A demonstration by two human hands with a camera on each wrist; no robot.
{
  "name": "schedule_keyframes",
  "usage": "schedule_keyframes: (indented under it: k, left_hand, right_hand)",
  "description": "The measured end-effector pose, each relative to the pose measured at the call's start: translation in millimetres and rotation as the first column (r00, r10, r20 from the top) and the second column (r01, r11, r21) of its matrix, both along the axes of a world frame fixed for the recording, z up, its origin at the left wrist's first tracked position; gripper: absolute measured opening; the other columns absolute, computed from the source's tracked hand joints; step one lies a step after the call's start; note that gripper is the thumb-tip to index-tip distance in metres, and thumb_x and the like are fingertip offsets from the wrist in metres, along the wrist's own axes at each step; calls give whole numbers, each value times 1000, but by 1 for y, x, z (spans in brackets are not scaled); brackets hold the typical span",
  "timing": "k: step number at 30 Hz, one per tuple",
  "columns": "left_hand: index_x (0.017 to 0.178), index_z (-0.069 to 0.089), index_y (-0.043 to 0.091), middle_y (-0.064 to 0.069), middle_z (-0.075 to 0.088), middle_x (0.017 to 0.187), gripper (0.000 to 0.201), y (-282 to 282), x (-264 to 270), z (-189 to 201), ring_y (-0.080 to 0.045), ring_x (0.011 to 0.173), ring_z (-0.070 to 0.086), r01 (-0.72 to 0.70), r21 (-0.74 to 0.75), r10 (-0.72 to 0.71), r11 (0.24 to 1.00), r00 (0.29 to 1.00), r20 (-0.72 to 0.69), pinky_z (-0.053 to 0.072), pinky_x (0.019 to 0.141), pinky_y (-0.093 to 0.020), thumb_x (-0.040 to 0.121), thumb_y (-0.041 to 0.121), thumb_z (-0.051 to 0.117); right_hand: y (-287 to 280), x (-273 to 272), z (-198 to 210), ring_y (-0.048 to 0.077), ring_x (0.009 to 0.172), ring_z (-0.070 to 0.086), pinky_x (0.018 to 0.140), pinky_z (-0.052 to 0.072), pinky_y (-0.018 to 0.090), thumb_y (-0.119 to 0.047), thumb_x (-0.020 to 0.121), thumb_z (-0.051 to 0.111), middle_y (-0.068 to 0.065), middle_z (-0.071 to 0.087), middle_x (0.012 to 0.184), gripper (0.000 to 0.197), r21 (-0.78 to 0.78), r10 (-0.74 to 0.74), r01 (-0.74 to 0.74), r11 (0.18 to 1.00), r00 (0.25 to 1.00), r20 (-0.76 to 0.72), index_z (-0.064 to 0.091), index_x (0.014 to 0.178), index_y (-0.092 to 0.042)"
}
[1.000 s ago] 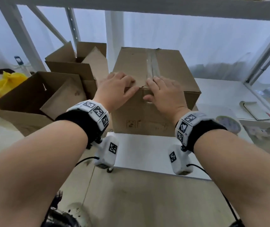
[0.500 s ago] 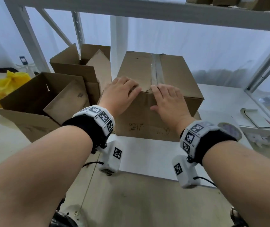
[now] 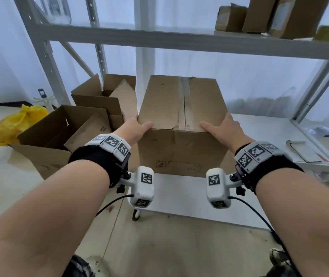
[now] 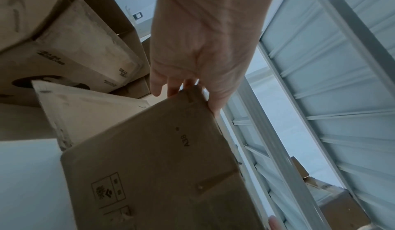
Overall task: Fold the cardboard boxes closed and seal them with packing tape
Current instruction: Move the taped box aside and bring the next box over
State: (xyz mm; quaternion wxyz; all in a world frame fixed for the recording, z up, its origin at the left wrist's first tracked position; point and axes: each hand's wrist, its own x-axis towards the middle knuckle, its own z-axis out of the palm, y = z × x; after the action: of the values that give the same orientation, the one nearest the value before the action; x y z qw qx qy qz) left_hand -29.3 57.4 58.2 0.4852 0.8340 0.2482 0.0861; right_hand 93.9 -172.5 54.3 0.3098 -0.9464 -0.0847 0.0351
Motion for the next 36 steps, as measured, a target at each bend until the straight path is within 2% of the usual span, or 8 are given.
schedule_keyframes:
  k: [4, 11, 17, 21, 25, 30, 33, 36]
  left_hand:
    - [146, 26, 8, -7, 47, 137, 63, -12, -33, 1, -16, 111, 49, 40, 22, -39, 999, 999, -19, 38, 94, -22, 94, 28, 57]
    - [141, 29, 10, -6, 50, 132, 87, -24, -76, 1, -25, 117, 50, 47, 98, -26, 994, 978, -209, 40, 105, -40, 74, 36, 79]
    - [151, 3, 13, -10, 28, 151, 109, -57, -74, 40, -28, 136, 33, -139, 8, 133, 990, 959, 250, 31, 112, -41, 76, 57, 68]
    - [149, 17, 12, -13, 28, 150, 91, -59, -73, 73, -29, 135, 34, -238, 56, 189, 970, 875, 445, 30, 110, -40, 83, 59, 58]
    - [142, 33, 14, -8, 40, 145, 64, -55, -77, 104, -25, 131, 41, -355, 50, 272, 933, 791, 547, 32, 104, -37, 93, 55, 39]
    - [112, 60, 5, -16, 61, 118, 46, -25, -92, 120, -27, 98, 55, -273, 158, 244, 949, 953, 177, 41, 88, -31, 91, 45, 48]
    - [128, 51, 8, -12, 59, 123, 79, -26, -101, 108, -29, 107, 57, -179, 4, 179, 984, 983, -45, 44, 98, -41, 78, 69, 55]
    - [135, 44, 2, -14, 57, 125, 87, -37, -99, 100, -30, 107, 59, -117, 157, 137, 981, 983, -120, 47, 98, -41, 79, 67, 56]
  right_hand:
    - [-18, -22, 6, 35, 137, 33, 110, 32, 50, -74, 65, 67, 17, 21, 153, 128, -104, -20, 8, 995, 993, -120, -3, 153, -13]
    - [-43, -96, -2, 33, 132, 38, 109, 33, 45, -58, 68, 77, 19, 31, 144, 120, -178, -68, 31, 984, 976, -207, 7, 144, 2]
    - [-61, -134, -33, 34, 134, 35, 110, 34, 46, -55, 71, 76, 18, 25, 148, 118, 4, -32, 34, 999, 970, -241, 1, 148, -4]
    - [-65, -137, 5, 17, 122, 47, 101, 42, 35, -64, 79, 63, -4, 45, 138, 91, 499, 6, -57, 865, 995, 102, 23, 148, -20]
    - [-58, -135, 73, 19, 110, 53, 89, 39, 28, -61, 92, 42, 0, 57, 124, 64, 555, -80, -84, 827, 961, 265, 44, 137, -14]
    - [-63, -118, 112, 26, 104, 58, 98, 44, 41, -87, 66, 42, 8, 62, 119, 98, 504, -35, 62, 862, 997, -63, 58, 124, -10]
    - [-60, -122, 110, 28, 105, 61, 98, 46, 40, -75, 76, 53, 9, 62, 120, 83, 350, 74, -10, 937, 983, -170, 56, 123, -7]
    - [-55, -127, 107, 26, 97, 62, 87, 48, 33, -55, 83, 64, 9, 62, 112, 68, 217, 55, -41, 975, 997, -62, 52, 123, -1]
